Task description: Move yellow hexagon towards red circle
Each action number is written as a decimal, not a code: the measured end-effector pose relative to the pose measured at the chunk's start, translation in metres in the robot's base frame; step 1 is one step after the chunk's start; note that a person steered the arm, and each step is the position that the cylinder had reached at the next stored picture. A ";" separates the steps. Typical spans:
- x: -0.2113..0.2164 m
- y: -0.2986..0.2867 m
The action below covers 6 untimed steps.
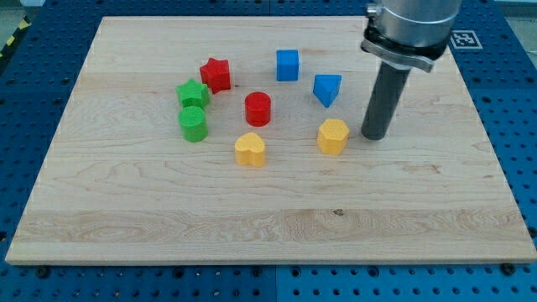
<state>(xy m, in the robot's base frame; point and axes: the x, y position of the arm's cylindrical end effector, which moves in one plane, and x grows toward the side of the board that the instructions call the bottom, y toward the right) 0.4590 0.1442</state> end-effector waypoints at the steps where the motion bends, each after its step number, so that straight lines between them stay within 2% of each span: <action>1: 0.019 0.001; 6: 0.023 -0.042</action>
